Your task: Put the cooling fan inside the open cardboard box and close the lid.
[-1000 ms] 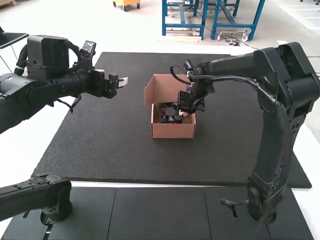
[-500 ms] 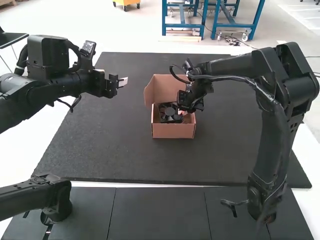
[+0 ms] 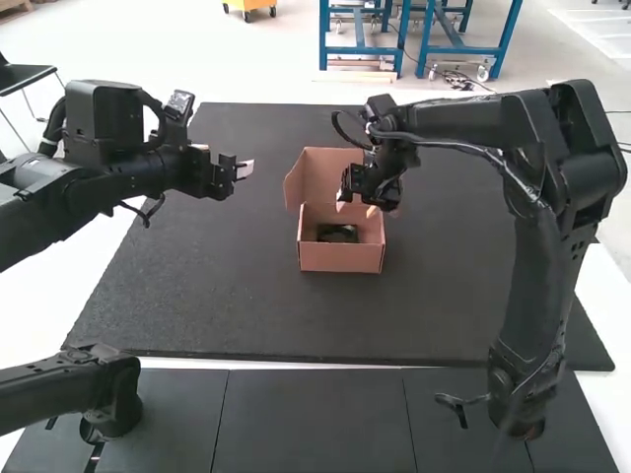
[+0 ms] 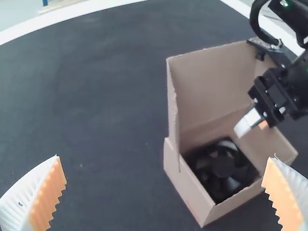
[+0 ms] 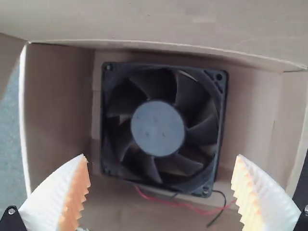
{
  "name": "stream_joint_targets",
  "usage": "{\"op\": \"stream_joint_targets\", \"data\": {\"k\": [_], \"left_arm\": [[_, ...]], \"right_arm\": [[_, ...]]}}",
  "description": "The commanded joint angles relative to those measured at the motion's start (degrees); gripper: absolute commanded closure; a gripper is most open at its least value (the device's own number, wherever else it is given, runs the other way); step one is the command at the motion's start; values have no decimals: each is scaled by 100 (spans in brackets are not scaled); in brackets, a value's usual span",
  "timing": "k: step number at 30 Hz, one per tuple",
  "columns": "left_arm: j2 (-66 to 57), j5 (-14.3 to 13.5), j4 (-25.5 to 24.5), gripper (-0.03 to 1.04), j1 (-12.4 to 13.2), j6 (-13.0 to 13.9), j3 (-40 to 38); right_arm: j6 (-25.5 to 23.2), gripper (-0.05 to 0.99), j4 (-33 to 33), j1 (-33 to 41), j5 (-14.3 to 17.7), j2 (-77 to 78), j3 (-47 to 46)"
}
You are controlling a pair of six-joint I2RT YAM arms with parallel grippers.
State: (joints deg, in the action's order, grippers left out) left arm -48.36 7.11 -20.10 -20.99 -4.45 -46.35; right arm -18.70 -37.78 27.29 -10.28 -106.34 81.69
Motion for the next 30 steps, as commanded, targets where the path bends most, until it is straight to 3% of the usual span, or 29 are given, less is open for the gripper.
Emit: {"op": "stream_joint_targets", "data": {"k": [1,10,16,19,25,30], "left_arm": [[-279,-193,94,5,16,-65,-129],[-1150,-632,190,5,25,49,-524],[-1571,-975,270,5,16,58,-674],[-1765,-1133,331,5,25,58,-691],[-2213,-1371,445,5,8,58,-814],[-2635,-1520,595,5,8,58,-981]], "right_arm": [[428,26,-221,-83,-70,281,383],[1351,26,-801,-92,62,1204,629],[1931,26,-915,-92,589,1951,49],[2151,26,-485,-127,817,2399,-540],[2397,26,667,-347,897,3199,-1648],[2573,26,1124,-646,870,3489,-2219]]}}
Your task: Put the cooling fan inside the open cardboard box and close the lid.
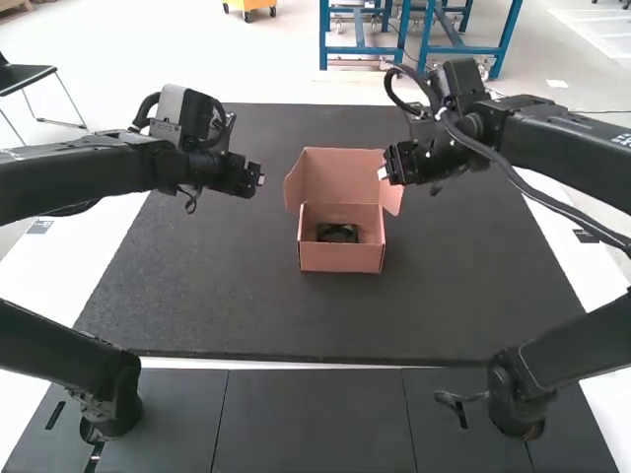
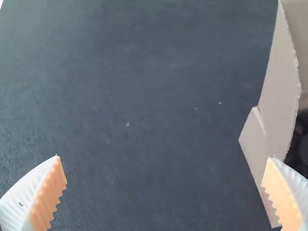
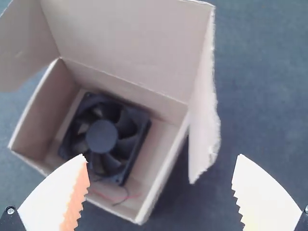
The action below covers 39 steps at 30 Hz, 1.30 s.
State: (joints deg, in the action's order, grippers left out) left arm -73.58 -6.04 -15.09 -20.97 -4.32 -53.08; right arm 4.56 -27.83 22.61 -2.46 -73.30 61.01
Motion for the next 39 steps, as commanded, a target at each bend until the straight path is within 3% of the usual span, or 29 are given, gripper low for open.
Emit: {"op": "stream_joint_targets", "data": {"k": [1,6,13,28,39], "left_arm": [[-200,-222,129,5,14,45,-343],[-666,-275,288,5,5,45,-528],[-1123,-362,534,5,-3,27,-739],[-1422,-380,850,5,14,-140,-695],[-1756,-319,1166,5,14,-104,-783]], "right_arm": [[300,26,156,-257,61,202,-230],[406,27,428,-618,-264,184,-441],[406,27,613,-741,-484,44,-582],[441,27,700,-697,-615,-563,-327],[458,27,674,-697,-721,-712,-204]]}}
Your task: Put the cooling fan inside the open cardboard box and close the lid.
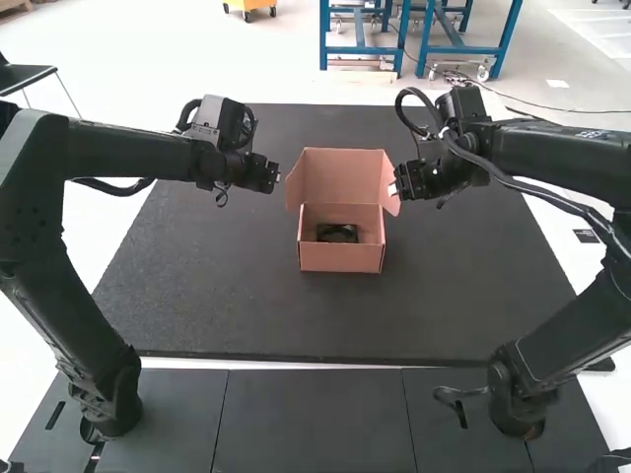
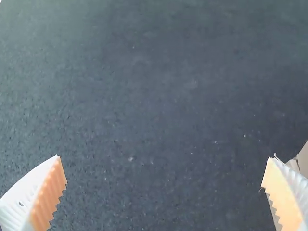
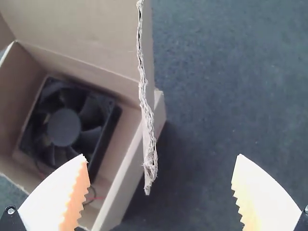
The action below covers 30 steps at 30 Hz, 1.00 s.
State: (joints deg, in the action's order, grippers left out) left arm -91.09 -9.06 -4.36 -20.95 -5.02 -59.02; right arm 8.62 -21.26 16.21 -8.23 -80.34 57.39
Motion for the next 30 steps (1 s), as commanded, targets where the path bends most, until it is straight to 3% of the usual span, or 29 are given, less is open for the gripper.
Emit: {"op": "stream_joint_targets", "data": {"k": [1,8,13,30], "left_arm": [[-32,97,102,5,12,-35,-224],[-84,1038,67,5,214,-237,-382],[-111,1442,-65,5,311,-298,-417],[-251,1706,-285,5,161,-307,-637]], "right_arm": [[43,27,16,-56,-153,-8,159],[52,27,-37,-100,-197,-8,150],[52,27,-45,-100,-205,-52,159],[34,27,-124,-144,-258,-228,423]]}}
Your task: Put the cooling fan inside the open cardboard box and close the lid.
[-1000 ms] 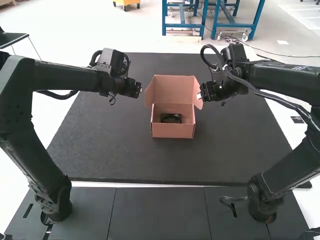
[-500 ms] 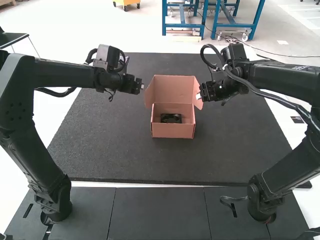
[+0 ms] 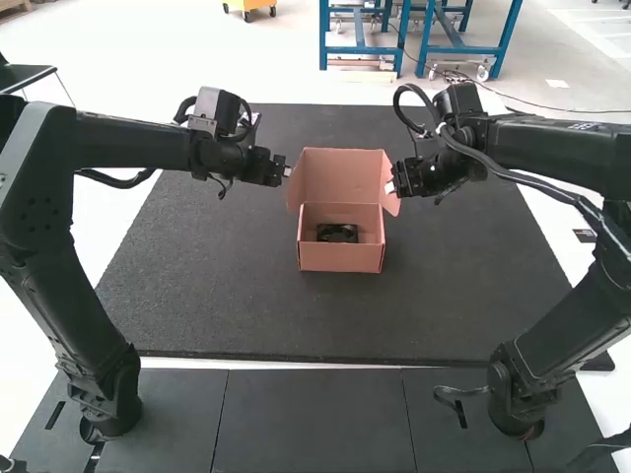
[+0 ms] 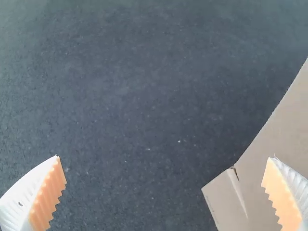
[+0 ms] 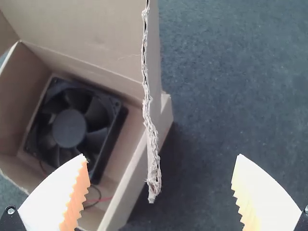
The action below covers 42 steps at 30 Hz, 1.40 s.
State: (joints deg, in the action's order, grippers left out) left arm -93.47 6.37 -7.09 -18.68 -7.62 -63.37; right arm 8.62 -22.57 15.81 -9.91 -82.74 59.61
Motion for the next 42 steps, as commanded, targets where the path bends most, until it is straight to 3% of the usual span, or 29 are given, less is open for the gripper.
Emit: {"op": "stream_joint_targets", "data": {"k": [1,17,33,42], "left_arm": [[-31,180,-38,5,-83,-47,-210],[-40,198,-143,5,-400,-64,-281],[4,189,-319,5,-400,-100,-325],[4,189,-301,5,-409,-126,-325]], "right_arm": [[25,27,7,-105,-90,12,200],[-19,27,-11,-105,-90,12,270],[-45,62,-20,-105,-283,12,349],[-27,72,-55,-105,-441,12,349]]}}
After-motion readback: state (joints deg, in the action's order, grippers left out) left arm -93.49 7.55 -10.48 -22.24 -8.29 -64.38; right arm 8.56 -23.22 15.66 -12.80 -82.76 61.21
